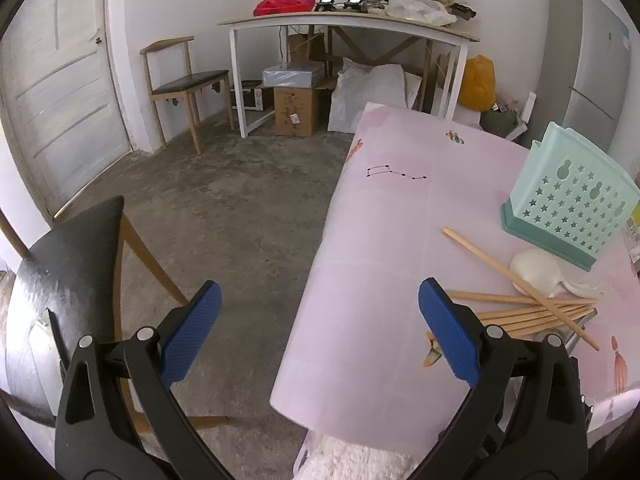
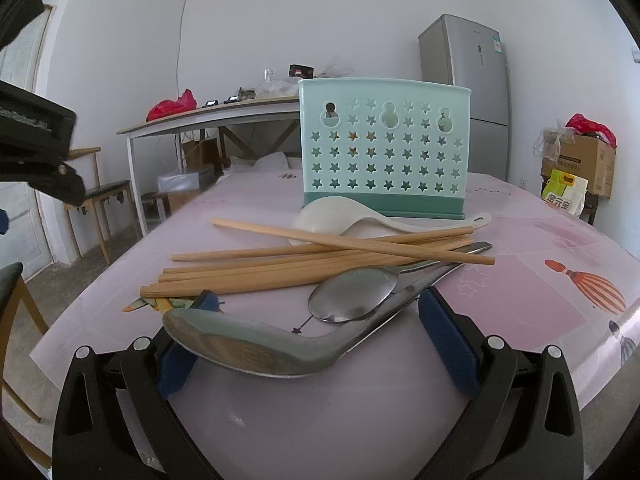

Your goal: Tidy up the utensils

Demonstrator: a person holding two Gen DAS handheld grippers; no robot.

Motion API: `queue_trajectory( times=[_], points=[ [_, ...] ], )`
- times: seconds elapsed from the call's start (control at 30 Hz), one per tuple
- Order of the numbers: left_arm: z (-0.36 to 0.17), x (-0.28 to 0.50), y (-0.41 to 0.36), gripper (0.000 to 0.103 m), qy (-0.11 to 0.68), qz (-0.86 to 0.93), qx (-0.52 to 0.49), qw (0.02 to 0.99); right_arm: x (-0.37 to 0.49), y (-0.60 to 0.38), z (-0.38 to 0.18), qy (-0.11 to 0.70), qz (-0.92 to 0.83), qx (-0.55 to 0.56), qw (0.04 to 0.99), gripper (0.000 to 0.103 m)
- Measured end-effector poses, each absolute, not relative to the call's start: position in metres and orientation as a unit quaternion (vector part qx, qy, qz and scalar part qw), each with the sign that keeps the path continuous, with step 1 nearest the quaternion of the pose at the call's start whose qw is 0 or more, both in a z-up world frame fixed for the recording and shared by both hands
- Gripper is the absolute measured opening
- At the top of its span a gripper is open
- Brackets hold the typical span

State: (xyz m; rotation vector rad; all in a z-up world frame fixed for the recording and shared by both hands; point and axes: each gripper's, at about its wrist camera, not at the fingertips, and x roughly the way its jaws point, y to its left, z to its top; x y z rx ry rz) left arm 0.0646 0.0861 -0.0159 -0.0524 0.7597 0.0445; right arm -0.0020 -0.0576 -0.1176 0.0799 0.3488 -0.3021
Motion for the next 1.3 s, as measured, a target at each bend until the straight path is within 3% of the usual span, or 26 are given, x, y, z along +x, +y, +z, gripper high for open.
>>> queue_trajectory(
  times=[0.6,0.9,1.1,1.3],
  points=[
    [0.031,0.015,0.1,0.095,0.32,0.044,-0.042,0.945,0.0,-0.046,-0.119,0.165,-0.092,0.022,0.982,0.097],
    [0.02,-0.01,0.118,0.095,0.34,0.06,-0.036,0.938,-0.028,-0.064,-0.098,0.15,-0.122,0.042,0.98,0.097],
    [0.016,-0.016,0.113,0.095,0.345,0.054,-0.026,0.937,0.002,-0.104,-0.097,0.246,-0.117,0.136,0.953,0.097],
    [0.016,-0.019,0.106,0.095,0.342,0.047,-0.015,0.938,0.046,-0.111,-0.065,0.32,0.007,0.137,0.938,0.097]
  ],
)
